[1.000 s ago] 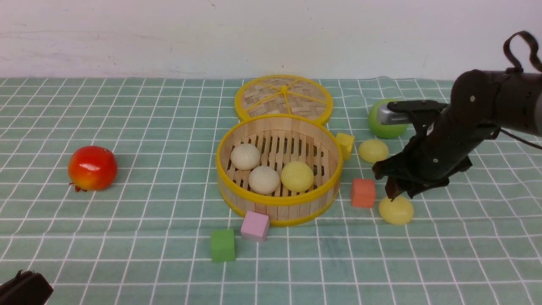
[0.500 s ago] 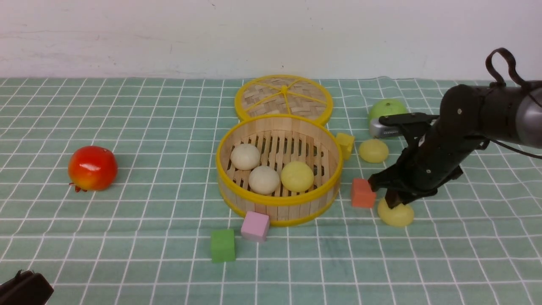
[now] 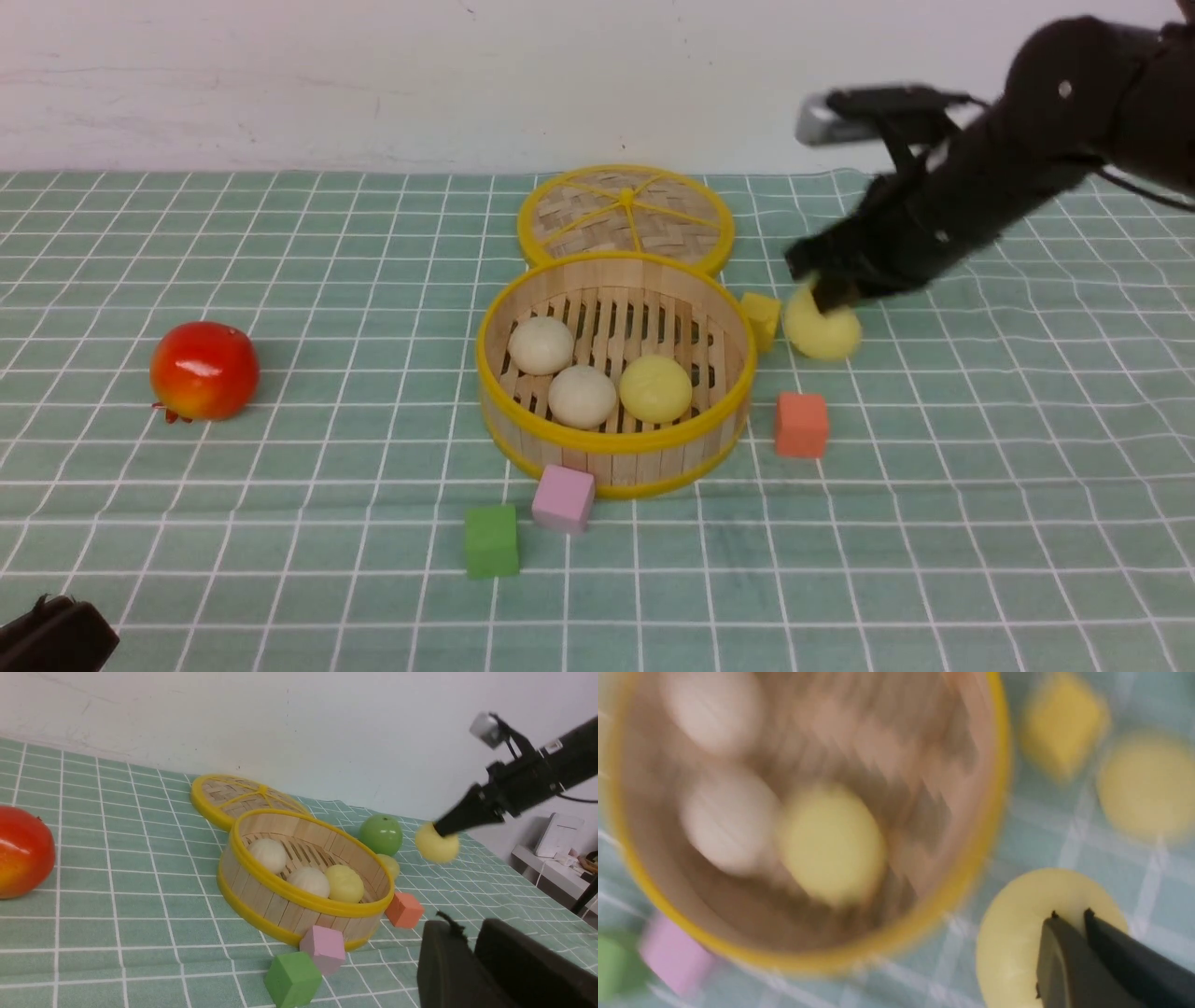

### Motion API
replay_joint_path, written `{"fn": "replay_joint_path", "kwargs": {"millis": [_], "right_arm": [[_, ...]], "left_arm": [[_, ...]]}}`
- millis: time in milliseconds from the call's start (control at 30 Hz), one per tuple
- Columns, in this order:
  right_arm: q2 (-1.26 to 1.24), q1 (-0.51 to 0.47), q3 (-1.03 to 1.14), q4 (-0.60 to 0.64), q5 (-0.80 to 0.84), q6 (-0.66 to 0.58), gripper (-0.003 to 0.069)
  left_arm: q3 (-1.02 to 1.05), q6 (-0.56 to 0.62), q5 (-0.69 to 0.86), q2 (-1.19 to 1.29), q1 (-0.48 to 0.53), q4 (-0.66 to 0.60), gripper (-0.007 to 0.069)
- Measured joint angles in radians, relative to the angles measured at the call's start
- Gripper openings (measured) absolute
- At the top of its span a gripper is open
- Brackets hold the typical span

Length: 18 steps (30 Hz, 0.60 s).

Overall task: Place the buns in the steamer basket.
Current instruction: Use the right arm to put the steamed stuffed bun into the steamer

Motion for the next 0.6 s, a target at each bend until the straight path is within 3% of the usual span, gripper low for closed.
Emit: {"fn": "replay_joint_path", "kwargs": {"millis": [200, 433, 600], "right_arm": [[0.109, 0.077, -0.069, 0.139, -0.196, -0.127, 0.0006], [0.254, 0.105, -0.079, 0.163, -0.386, -0.167, 0.0015], [0.322, 0.102, -0.079, 0.164, -0.457, -0.167, 0.0094]], "left_arm": [[0.000, 0.000, 0.000, 0.000, 0.000, 0.000, 0.0102], [0.000, 0.000, 0.000, 0.000, 0.000, 0.000, 0.0103], [0.000, 0.000, 0.000, 0.000, 0.000, 0.000, 0.0111]]}}
